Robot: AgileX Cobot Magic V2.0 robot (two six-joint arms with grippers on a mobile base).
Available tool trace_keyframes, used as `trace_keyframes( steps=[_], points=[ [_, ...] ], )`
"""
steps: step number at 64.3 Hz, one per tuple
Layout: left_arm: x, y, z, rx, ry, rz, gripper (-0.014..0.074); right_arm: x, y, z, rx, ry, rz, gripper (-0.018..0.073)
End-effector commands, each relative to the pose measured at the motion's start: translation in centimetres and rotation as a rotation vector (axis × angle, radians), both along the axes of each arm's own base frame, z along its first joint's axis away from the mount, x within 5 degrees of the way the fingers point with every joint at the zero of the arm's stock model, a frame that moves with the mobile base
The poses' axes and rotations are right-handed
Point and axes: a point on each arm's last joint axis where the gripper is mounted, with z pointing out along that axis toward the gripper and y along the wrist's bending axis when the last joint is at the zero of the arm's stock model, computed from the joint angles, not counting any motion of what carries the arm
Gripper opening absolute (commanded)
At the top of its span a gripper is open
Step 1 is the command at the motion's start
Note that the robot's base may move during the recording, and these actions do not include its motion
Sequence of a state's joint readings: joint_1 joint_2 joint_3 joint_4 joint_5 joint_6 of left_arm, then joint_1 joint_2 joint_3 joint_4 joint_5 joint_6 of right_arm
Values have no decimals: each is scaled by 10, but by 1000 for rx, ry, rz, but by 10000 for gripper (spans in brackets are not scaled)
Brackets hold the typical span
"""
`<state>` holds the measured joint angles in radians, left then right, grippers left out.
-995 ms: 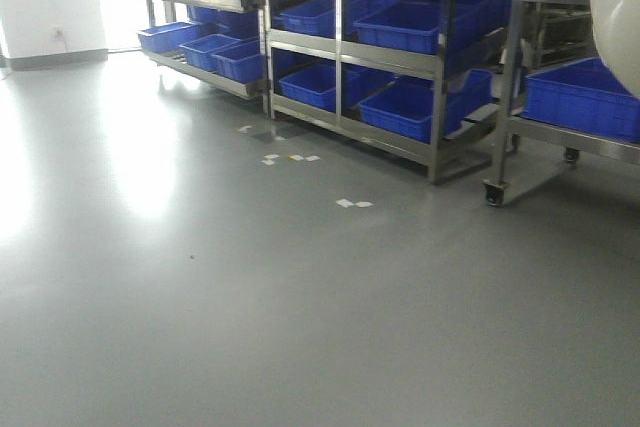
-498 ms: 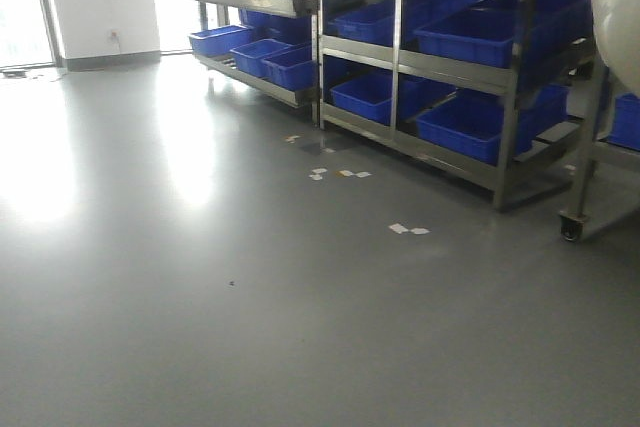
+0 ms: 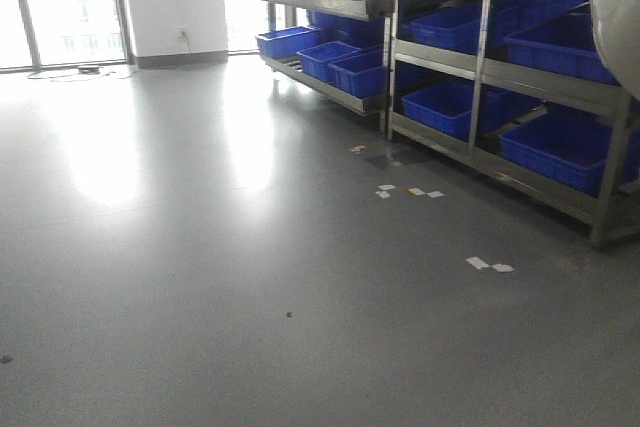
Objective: Move white bin to right shelf second layer
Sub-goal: 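Drive forward past the crate racks carrying the bin in the right gripper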
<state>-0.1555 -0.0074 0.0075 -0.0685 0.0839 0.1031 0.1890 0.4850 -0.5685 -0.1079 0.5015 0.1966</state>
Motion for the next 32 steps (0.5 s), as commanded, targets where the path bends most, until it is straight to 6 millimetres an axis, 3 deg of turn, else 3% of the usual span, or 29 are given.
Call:
trace_keyframes(
  steps=[1, 32],
  points=[
    [0, 0, -4, -19, -59, 2, 85, 3, 1, 19, 16, -127, 5, 34],
    [0, 0, -4, -19, -59, 2, 85, 3, 1, 19, 16, -127, 5, 34]
  ],
)
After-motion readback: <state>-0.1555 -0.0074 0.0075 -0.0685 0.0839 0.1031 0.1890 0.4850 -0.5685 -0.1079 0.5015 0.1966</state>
